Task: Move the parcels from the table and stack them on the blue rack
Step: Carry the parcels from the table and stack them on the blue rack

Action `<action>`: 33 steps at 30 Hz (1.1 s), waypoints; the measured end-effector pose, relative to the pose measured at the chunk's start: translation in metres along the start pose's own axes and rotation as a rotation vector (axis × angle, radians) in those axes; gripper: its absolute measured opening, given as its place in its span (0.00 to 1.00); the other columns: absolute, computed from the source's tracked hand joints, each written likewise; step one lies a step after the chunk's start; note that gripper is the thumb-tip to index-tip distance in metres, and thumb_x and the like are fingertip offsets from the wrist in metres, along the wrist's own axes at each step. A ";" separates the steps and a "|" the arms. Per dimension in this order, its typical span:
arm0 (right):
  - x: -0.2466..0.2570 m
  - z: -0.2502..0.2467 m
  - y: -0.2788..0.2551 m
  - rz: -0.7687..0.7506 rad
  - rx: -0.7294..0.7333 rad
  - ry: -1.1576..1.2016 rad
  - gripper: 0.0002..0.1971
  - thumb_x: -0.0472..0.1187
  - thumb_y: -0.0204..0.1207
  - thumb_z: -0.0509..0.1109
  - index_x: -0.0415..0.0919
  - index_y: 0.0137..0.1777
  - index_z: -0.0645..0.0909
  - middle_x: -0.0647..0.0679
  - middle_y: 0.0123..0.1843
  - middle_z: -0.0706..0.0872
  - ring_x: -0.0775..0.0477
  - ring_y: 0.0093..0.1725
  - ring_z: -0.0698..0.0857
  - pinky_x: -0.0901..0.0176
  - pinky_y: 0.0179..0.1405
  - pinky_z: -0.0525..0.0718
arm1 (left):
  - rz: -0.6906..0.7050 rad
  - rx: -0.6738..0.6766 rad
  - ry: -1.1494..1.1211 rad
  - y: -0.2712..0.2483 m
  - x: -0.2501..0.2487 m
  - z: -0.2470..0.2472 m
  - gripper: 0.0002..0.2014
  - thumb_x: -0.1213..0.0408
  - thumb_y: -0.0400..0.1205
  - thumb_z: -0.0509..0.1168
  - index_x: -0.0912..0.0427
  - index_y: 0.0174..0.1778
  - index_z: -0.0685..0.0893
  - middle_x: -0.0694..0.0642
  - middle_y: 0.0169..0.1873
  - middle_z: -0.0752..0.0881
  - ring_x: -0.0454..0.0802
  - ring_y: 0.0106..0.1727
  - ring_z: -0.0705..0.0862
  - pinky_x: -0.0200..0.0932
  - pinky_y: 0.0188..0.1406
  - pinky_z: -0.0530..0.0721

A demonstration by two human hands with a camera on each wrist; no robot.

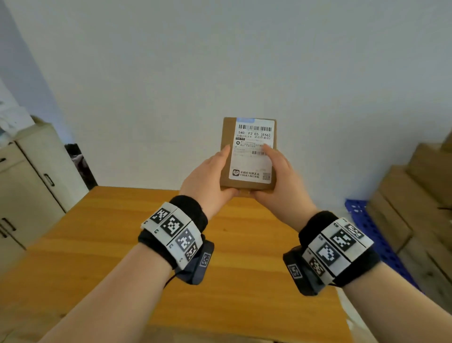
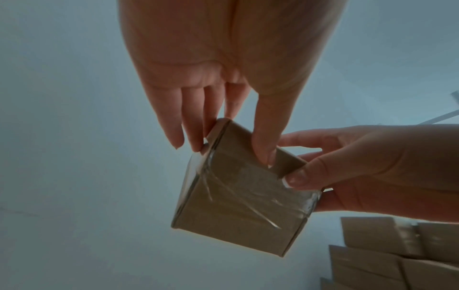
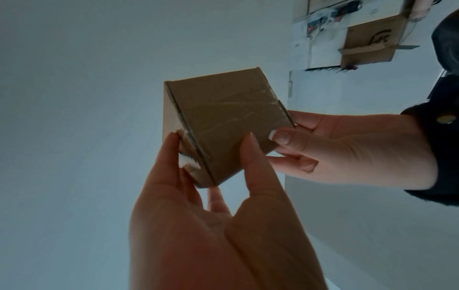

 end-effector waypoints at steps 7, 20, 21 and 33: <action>0.035 -0.100 -0.098 0.030 -0.143 -0.043 0.45 0.34 0.68 0.77 0.48 0.81 0.56 0.50 0.74 0.71 0.54 0.70 0.73 0.67 0.58 0.73 | 0.192 -0.053 -0.126 -0.055 -0.100 -0.011 0.44 0.59 0.75 0.72 0.51 0.82 0.53 0.49 0.72 0.73 0.46 0.71 0.71 0.39 0.66 0.71; 0.026 -0.256 -0.206 0.100 -0.379 -0.062 0.51 0.43 0.62 0.78 0.54 0.82 0.52 0.51 0.74 0.72 0.52 0.72 0.74 0.46 0.68 0.79 | 0.453 -0.076 -0.244 -0.091 -0.281 0.007 0.40 0.59 0.75 0.71 0.50 0.81 0.58 0.48 0.71 0.74 0.44 0.70 0.72 0.34 0.62 0.69; 0.021 -0.269 -0.212 0.106 -0.389 -0.071 0.50 0.41 0.63 0.78 0.53 0.82 0.52 0.50 0.74 0.72 0.52 0.72 0.73 0.47 0.68 0.78 | 0.461 -0.079 -0.249 -0.091 -0.294 0.012 0.40 0.58 0.75 0.71 0.51 0.81 0.58 0.48 0.71 0.74 0.44 0.70 0.72 0.33 0.62 0.69; -0.083 -0.421 -0.259 0.036 -0.326 -0.091 0.42 0.37 0.64 0.79 0.65 0.70 0.59 0.77 0.51 0.72 0.81 0.48 0.74 0.87 0.40 0.73 | 0.306 -0.049 -0.318 -0.075 -0.453 0.126 0.47 0.57 0.70 0.76 0.47 0.81 0.53 0.54 0.70 0.67 0.47 0.67 0.73 0.34 0.65 0.69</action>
Point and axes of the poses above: each hand's wrist, its own y-axis towards the middle knuckle, its own z-axis out of the palm, x = y × z, the point moved 1 cm from there along y, towards the middle knuckle
